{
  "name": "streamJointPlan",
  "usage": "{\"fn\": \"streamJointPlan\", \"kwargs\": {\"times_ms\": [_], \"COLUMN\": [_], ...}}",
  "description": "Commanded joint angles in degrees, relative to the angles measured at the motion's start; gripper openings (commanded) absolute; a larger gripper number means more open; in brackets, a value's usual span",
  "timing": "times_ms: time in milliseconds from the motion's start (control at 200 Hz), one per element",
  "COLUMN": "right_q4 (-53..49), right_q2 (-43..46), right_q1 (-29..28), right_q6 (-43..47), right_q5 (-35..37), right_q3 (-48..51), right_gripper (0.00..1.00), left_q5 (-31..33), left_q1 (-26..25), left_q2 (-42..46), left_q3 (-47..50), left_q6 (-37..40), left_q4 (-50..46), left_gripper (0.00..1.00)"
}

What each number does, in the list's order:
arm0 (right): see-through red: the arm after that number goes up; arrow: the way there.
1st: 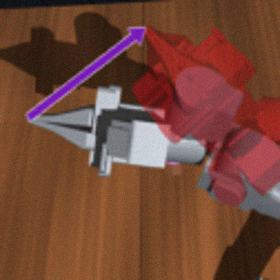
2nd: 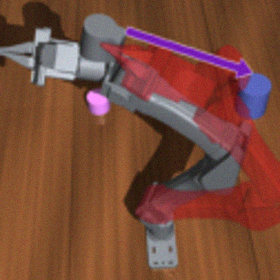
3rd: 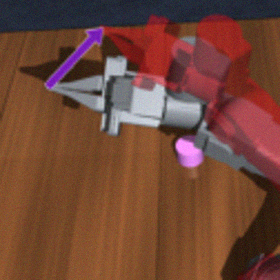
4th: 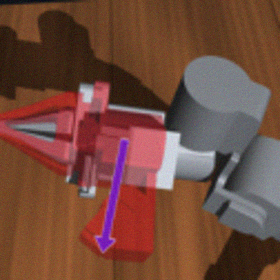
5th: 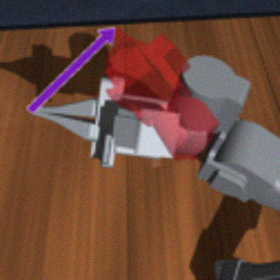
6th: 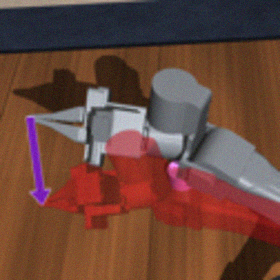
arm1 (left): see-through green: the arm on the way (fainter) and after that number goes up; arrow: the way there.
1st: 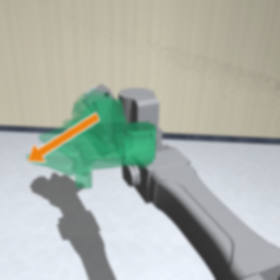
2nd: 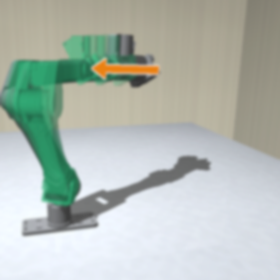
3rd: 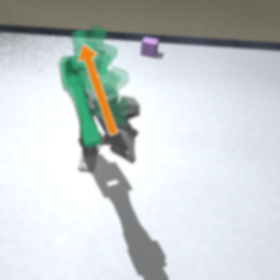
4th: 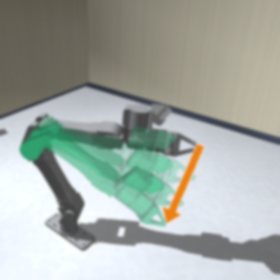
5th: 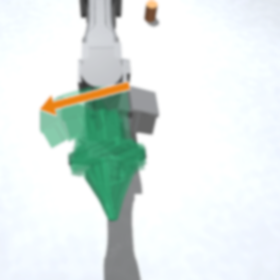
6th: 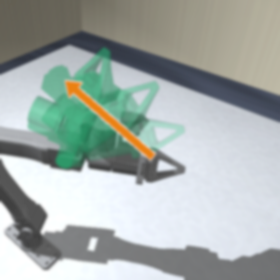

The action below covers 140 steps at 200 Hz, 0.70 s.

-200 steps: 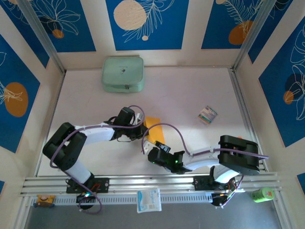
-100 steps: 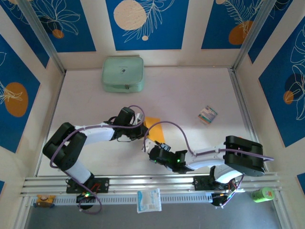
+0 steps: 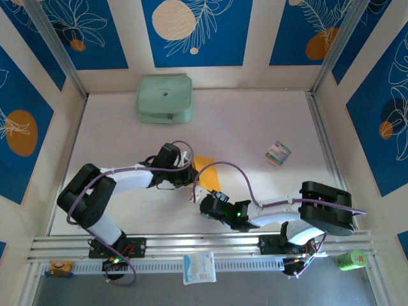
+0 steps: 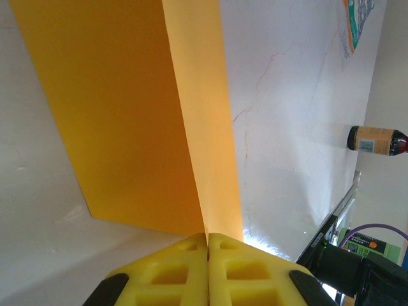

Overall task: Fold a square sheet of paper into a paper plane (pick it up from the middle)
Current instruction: Third fold the triangle at the center of the table.

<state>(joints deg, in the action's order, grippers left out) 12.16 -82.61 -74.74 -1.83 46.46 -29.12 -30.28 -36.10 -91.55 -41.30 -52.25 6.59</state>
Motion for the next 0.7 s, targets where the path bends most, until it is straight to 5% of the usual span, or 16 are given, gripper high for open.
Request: {"fn": "streamJointPlan", "kwargs": {"times_ms": [0, 245, 445, 695], "right_q4": [-0.3, -1.7, -4.5, -10.2], "right_q2": [0.9, 0.9, 2.6, 6.5], "right_q1": [0.3, 1.1, 3.0, 10.9], "right_q6": [-1.4, -2.7, -6.4, -17.8], "right_q5": [-0.4, -1.6, -6.6, -27.1], "right_q3": [0.5, 0.1, -0.6, -2.7], "right_gripper": [0.16, 0.09, 0.04, 0.04], "left_q5": [-1.3, -1.0, 5.2, 16.9], "left_q1": [0.4, 0.5, 0.5, 1.1], "left_q2": [0.8, 0.8, 3.5, 9.9], "left_q3": [0.3, 0.3, -1.1, -4.3], "left_q6": [-0.3, -0.2, 3.0, 7.3], "left_q4": [-0.2, -0.4, -8.9, -22.3], "left_gripper": [0.09, 0.11, 0.44, 0.60]}}
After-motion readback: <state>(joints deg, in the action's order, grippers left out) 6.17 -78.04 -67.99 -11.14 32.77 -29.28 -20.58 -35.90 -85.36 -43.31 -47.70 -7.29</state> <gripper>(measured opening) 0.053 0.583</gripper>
